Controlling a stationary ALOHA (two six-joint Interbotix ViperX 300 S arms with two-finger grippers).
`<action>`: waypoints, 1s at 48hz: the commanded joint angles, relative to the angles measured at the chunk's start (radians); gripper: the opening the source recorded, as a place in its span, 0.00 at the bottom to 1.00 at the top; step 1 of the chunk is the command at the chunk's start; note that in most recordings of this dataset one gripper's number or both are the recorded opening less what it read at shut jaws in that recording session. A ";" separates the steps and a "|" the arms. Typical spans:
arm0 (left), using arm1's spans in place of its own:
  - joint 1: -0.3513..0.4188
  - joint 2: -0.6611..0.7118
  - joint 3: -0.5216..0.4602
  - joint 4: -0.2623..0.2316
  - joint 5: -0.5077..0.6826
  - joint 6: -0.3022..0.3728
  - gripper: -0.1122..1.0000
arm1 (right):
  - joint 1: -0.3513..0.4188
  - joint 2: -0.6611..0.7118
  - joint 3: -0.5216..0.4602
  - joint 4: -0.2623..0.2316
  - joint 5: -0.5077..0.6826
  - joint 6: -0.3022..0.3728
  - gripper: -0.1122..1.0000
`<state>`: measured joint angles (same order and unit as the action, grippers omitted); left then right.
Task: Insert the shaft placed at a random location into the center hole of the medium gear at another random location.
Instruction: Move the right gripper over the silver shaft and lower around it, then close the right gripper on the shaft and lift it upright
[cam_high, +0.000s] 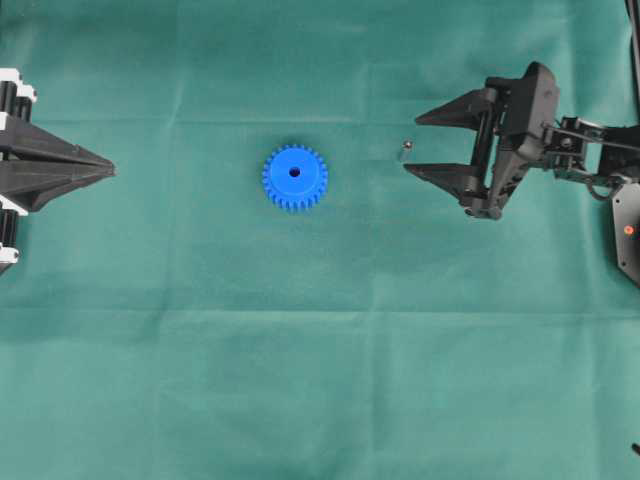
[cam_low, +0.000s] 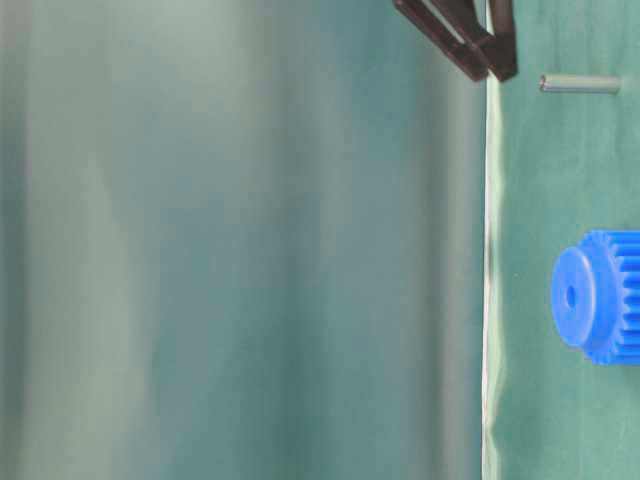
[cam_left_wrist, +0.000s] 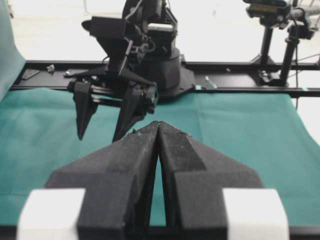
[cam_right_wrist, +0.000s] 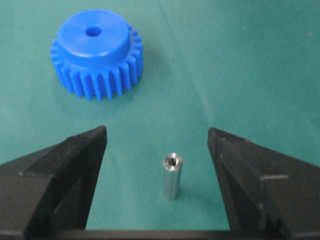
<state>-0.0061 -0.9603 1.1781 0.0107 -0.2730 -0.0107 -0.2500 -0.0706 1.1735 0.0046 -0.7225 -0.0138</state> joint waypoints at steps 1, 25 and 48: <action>-0.002 0.009 -0.025 0.003 -0.005 0.000 0.10 | -0.006 0.035 -0.018 0.008 -0.046 -0.003 0.85; -0.002 0.009 -0.021 0.003 -0.005 0.000 0.10 | -0.005 0.152 -0.052 0.029 -0.081 -0.002 0.78; -0.002 0.009 -0.020 0.003 0.005 -0.002 0.10 | -0.011 0.152 -0.046 0.040 -0.112 -0.003 0.21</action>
<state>-0.0061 -0.9572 1.1781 0.0107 -0.2669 -0.0107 -0.2546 0.0920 1.1336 0.0414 -0.8345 -0.0138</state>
